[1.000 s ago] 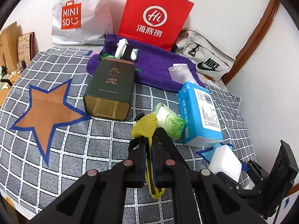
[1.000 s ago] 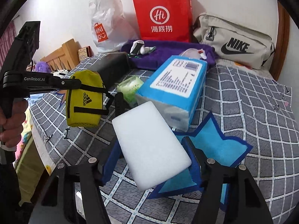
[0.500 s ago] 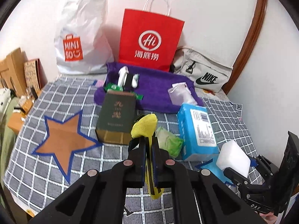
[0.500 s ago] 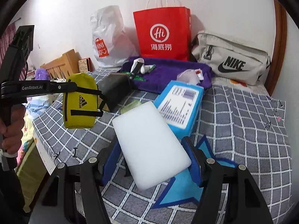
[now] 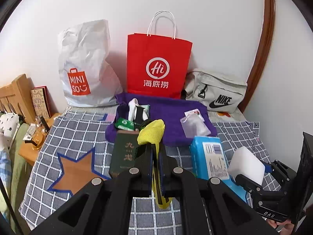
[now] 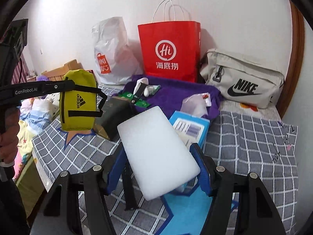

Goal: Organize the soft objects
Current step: 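Carry the yellow pouch and white sponge onto the purple towel and open both tools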

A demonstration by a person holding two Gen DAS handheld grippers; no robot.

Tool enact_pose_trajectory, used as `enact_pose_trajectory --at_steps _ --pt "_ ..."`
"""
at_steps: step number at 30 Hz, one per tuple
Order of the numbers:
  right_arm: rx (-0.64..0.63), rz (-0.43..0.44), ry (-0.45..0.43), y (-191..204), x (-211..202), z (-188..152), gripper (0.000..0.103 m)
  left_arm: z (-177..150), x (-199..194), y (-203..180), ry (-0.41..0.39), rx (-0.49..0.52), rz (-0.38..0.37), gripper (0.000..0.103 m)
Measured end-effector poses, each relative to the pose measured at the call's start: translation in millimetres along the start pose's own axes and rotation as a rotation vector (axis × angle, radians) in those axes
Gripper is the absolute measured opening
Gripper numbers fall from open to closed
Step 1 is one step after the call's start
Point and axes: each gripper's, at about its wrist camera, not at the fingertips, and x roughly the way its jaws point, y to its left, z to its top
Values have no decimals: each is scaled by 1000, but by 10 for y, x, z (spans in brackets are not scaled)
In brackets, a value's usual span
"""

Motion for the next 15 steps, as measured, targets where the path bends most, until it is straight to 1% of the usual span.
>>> enact_pose_trajectory --at_steps 8,15 --pt "-9 -8 -2 -79 188 263 65 215 173 21 -11 -6 -16 6" --pt "-11 -14 -8 -184 431 520 65 403 486 135 9 -35 -45 6"
